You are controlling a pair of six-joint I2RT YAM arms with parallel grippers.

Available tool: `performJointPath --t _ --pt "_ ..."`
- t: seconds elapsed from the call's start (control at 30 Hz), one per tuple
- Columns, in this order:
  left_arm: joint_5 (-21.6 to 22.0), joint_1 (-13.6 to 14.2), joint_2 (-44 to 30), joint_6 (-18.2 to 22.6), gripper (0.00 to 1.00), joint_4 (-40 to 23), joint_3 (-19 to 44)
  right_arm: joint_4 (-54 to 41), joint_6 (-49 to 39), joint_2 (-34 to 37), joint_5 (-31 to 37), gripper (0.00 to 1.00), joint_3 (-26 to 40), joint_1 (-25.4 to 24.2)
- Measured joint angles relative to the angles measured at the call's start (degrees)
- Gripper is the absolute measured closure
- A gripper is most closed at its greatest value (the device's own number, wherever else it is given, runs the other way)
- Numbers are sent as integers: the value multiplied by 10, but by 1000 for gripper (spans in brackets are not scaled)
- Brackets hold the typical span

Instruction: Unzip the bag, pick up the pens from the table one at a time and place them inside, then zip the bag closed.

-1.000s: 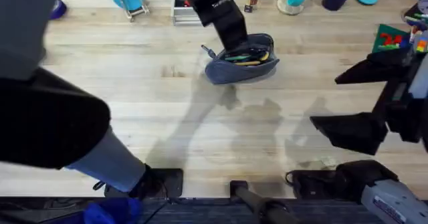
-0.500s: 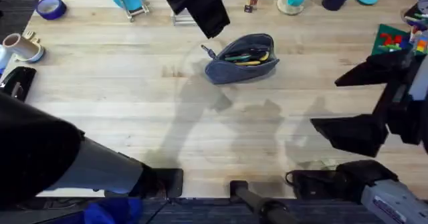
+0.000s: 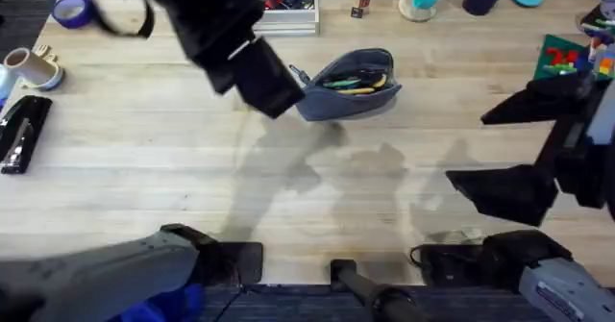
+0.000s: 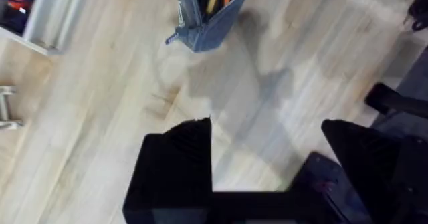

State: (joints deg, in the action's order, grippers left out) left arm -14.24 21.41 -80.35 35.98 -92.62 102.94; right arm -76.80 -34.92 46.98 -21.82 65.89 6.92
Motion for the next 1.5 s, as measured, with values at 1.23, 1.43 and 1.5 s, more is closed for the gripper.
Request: performJointPath --t 1.23,1.43,1.5 --pt "-66 -108 344 47 6 210 -402 0 0 0 0 4 0 0" --pt "-126 -169 335 112 7 227 -444 0 0 0 0 4 0 0" --pt "-147 -191 335 133 7 237 -456 0 0 0 0 4 0 0"
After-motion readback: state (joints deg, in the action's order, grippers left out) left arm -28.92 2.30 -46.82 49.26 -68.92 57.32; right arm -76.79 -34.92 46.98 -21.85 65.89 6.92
